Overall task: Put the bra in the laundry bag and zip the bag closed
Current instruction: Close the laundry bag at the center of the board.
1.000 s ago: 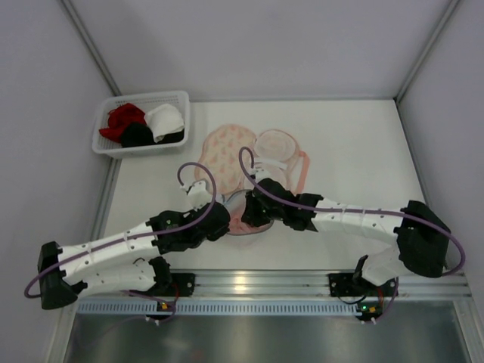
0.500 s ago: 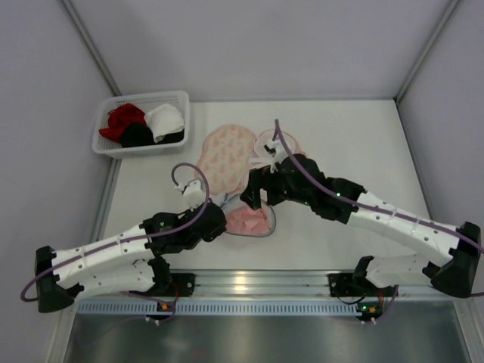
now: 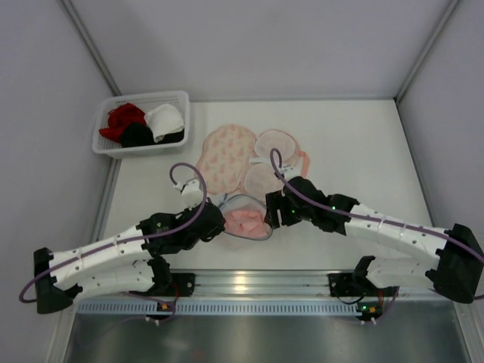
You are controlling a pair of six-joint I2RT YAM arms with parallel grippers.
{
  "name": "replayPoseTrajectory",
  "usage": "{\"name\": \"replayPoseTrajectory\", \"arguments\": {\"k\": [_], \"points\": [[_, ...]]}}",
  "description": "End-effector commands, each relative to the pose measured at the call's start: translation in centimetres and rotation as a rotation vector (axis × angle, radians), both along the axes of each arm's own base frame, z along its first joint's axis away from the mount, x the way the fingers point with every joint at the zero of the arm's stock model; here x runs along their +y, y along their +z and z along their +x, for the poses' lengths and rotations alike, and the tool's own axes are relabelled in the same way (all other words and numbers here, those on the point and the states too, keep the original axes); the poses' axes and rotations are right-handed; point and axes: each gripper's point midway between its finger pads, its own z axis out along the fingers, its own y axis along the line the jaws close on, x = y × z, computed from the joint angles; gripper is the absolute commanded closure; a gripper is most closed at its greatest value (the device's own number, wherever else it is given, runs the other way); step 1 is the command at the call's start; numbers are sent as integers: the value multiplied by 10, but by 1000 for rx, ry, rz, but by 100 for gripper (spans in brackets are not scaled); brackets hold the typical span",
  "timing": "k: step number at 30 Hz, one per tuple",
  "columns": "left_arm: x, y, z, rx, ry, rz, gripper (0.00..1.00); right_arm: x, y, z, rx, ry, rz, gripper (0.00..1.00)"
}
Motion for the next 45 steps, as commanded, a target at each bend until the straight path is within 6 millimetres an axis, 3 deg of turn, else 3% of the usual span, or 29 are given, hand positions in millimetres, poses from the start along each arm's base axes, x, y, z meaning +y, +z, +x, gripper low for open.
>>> {"name": "replayPoseTrajectory", "arguments": {"k": [1, 5, 8, 9, 10, 14, 15, 19, 22, 24, 28, 29, 32, 33, 36, 40, 43, 45], "points": [[-6, 15, 8, -44, 11, -40, 100, 17, 0, 13, -22, -12, 43, 30], [-8, 16, 8, -41, 9, -40, 100, 29, -3, 20, -34, -9, 68, 43], [-8, 14, 8, -37, 9, -36, 100, 32, -2, 27, -52, -25, 69, 69], [-7, 14, 8, -39, 10, -34, 100, 33, 3, 29, -55, -26, 66, 94], [-6, 14, 9, -44, 11, -29, 100, 32, 3, 30, -52, -33, 53, 100], [-4, 15, 12, -82, -45, 57, 100, 22, 34, 26, -38, -59, 33, 100], [-5, 14, 11, -80, -68, 75, 100, 20, 54, 22, -33, -74, 76, 100], [-14, -4, 5, -30, -150, 147, 100, 25, 85, 7, -2, -35, 202, 100], [-16, -20, 0, 14, -185, 192, 100, 18, 62, 11, 38, -26, 144, 100], [-15, -21, 0, 13, -181, 195, 91, 13, 40, 13, 80, -17, 115, 100], [-5, -10, 3, -30, -119, 131, 60, 8, 23, 15, 122, -7, 93, 100], [1, -4, 4, -54, -93, 100, 46, 7, 20, 16, 127, -7, 91, 100], [13, 7, 6, -99, -29, 29, 31, 4, 17, 15, 140, 3, 100, 100], [18, 7, 5, -99, -6, 13, 18, 4, 16, 16, 147, 5, 107, 100], [32, -3, 0, -60, 101, -78, 6, 3, 13, 15, 160, 10, 113, 100], [48, -44, -6, 46, 320, -250, 2, 3, 11, 13, 170, 11, 119, 100], [62, -60, -2, 44, 454, -357, 2, 2, 10, 12, 173, 10, 114, 100], [71, -56, 8, -21, 520, -406, 2, 1, 9, 10, 177, 13, 118, 100]]}}
